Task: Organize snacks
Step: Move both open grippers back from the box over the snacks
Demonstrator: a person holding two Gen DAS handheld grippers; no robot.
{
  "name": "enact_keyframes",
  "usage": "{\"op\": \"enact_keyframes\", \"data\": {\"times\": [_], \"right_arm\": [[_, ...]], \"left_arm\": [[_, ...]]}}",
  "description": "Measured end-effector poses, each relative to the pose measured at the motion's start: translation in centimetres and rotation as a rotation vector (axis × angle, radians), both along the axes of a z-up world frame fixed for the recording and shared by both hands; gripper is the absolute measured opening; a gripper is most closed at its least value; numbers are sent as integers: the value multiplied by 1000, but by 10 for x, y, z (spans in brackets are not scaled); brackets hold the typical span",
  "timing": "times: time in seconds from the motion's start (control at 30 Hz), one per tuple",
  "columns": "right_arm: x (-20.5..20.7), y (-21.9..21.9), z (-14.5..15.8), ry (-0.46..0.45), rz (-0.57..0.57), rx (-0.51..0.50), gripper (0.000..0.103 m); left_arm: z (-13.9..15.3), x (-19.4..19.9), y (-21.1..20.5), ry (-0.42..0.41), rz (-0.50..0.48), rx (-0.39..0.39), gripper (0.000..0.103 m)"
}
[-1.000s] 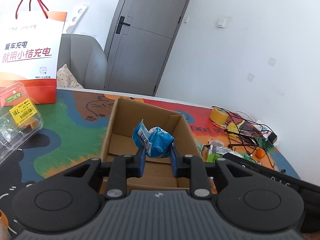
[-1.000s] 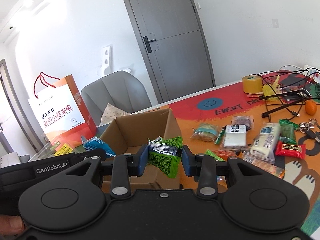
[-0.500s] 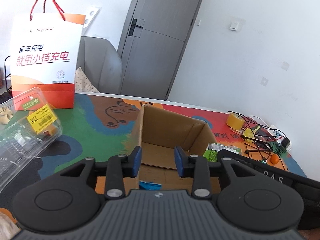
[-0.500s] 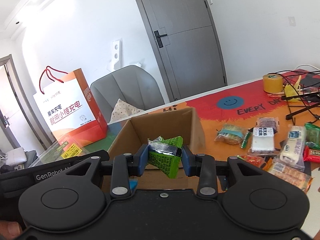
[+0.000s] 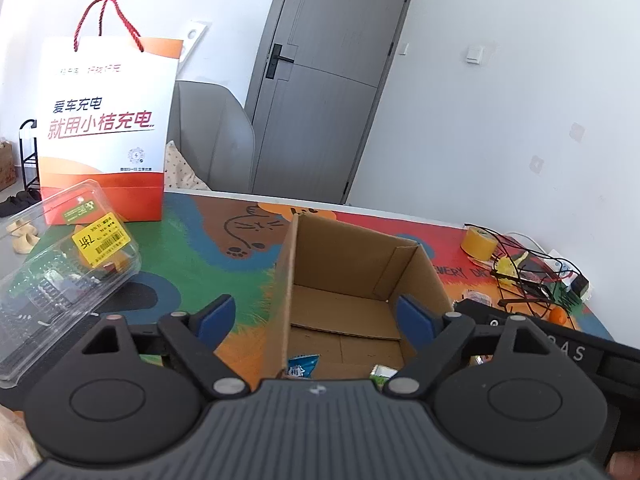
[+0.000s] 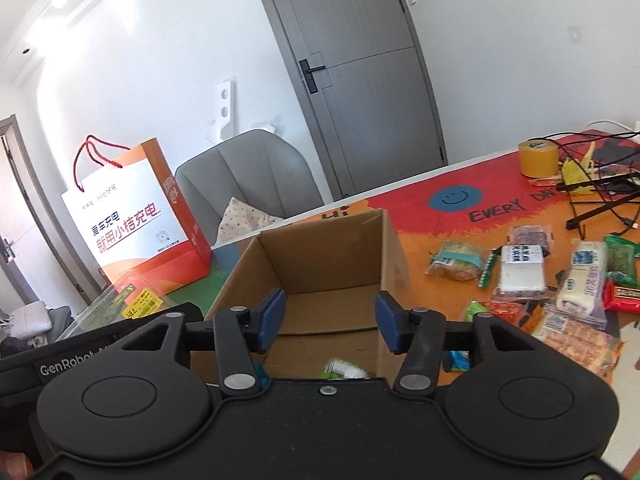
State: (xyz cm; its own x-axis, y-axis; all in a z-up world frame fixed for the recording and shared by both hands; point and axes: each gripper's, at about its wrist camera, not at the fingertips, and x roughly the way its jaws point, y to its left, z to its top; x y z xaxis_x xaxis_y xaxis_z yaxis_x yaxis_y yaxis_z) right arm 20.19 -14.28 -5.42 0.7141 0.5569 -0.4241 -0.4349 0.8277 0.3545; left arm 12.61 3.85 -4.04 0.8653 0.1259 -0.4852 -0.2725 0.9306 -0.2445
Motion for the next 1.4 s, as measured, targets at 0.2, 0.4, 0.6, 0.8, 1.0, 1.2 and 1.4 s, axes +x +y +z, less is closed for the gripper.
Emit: {"op": "enact_keyframes", "data": {"times": [0.2, 0.4, 0.6, 0.8, 1.0, 1.2, 1.4], "right_arm": [[-5, -25, -1, 2, -49, 1, 62], [-11, -54, -6, 8, -92, 8, 68], [-16, -84, -8, 6, -140, 20, 74], [-19, -108, -13, 6, -179, 24, 75], [-18, -128, -20, 24, -218, 32, 75], [-17, -146, -29, 42, -252, 40, 75], [-14, -163, -39, 63, -284, 53, 75]], "left_arm": [[1, -1, -19, -6, -32, 11, 93], [4, -1, -43, -11, -69, 22, 94], [6, 0, -65, -17, -108, 32, 94], [7, 2, -85, -19, -146, 41, 94], [6, 5, -101, -22, -185, 48, 94], [2, 12, -118, -18, -235, 48, 94], [-4, 19, -138, -23, -277, 78, 94]]}}
